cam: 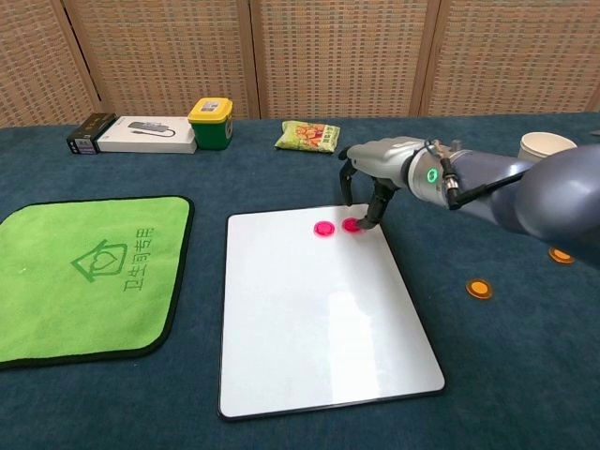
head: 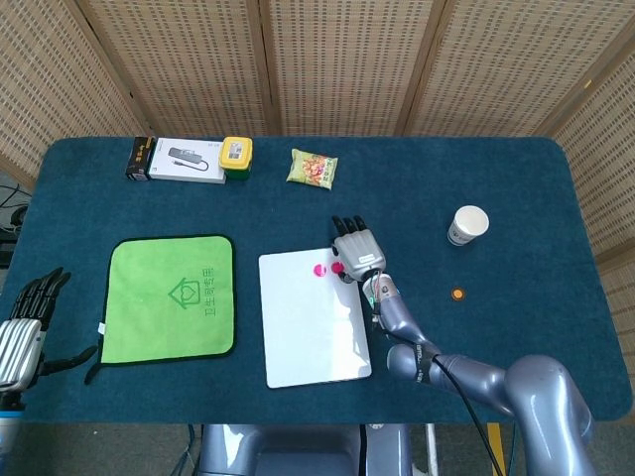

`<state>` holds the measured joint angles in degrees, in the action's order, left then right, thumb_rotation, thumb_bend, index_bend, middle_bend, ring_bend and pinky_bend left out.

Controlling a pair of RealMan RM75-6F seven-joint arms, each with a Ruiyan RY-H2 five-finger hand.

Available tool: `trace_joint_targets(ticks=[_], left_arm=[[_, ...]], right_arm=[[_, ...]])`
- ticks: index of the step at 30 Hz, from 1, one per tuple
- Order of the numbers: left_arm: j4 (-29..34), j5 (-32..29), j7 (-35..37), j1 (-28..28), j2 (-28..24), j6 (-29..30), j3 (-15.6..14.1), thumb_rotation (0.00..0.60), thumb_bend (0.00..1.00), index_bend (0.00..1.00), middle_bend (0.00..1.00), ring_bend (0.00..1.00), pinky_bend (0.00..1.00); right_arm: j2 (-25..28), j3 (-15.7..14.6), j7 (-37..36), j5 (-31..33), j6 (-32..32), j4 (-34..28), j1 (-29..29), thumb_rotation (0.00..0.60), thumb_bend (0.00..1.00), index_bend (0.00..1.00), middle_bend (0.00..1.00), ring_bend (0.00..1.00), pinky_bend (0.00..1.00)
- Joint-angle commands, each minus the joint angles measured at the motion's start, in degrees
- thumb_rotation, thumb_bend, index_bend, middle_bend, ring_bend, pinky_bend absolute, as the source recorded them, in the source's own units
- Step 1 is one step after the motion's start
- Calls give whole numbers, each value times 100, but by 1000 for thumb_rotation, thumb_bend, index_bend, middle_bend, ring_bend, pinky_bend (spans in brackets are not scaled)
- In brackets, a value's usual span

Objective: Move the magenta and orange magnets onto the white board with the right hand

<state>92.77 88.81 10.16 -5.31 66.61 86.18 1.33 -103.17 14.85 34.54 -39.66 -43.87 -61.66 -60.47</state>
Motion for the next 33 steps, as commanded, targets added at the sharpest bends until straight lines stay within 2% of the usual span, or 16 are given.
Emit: trace_joint_targets(ticks=[1,4,9,15,18,24,33], left_arm=[[-4,2,-1,-3,0,-4,0,600,19,0,0,0,0],[0,-2,17,-1,-3,-1,2,600,19,0,0,0,0],[-7,-9,56,4,-16,-7,-4,600,19,0,0,0,0],[-3,11,67,4,-20,-7,-14,600,19,0,0,0,0],[10,34,19,-4,-4,3,-12,600,19,0,0,0,0],[25,48,-43,-15,17,0,-10,600,19,0,0,0,0],[23,52,-72,-10,34,20,-8,600,19,0,0,0,0]], right_arm=[[28,-6,3,16,-26,-40,8,600,311,404,0,0,0],[122,-20,-9,-35,-128,-185,51,600,312,404,0,0,0],[608,-232,-111,-432,-480,-714,372,600,336,404,0,0,0],[1381,-678,-544,-1015,-803,-1326,1025,600,337,404,0,0,0],[1820,-1046,-1057,-1425,-998,-1493,1569,600,337,404,0,0,0],[1974,-1338,-1844,-1923,-1053,-1057,2104,600,337,404,0,0,0],[1816,-1400,-2387,-2365,-971,-468,2398,600,348,404,0,0,0]])
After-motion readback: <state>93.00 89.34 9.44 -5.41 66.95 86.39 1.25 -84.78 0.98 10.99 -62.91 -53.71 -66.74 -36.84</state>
